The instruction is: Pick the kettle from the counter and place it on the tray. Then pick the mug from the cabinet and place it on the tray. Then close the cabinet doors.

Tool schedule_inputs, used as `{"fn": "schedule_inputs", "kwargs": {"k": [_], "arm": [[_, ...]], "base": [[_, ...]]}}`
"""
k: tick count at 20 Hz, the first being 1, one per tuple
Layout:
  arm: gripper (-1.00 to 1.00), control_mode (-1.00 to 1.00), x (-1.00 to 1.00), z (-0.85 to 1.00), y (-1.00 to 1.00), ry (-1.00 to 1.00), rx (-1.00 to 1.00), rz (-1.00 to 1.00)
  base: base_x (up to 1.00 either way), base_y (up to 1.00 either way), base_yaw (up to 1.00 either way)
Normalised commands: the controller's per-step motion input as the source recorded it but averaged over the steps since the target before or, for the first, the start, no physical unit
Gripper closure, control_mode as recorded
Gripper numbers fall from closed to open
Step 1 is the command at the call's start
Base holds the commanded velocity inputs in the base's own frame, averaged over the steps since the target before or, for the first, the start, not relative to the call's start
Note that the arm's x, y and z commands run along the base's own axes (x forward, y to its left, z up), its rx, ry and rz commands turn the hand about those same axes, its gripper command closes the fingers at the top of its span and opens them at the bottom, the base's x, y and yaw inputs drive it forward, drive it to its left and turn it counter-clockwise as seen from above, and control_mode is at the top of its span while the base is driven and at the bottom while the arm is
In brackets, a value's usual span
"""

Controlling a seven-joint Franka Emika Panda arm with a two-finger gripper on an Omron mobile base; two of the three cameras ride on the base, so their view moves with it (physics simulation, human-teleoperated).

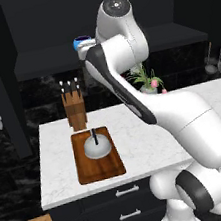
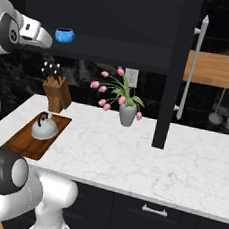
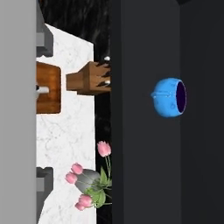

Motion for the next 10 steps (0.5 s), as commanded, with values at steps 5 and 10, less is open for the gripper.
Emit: {"fn": "schedule_inputs", "kwargs": {"k": [5, 10], "arm": [[-1.00, -1.00, 0.42, -0.02, -0.05, 0.00, 0.00, 0.00], [-1.00, -1.00, 0.39, 0.00, 0.00, 0.04, 0.00, 0.00]], "base": [[0.00, 0.00, 0.00], [0.00, 0.00, 0.00]]}}
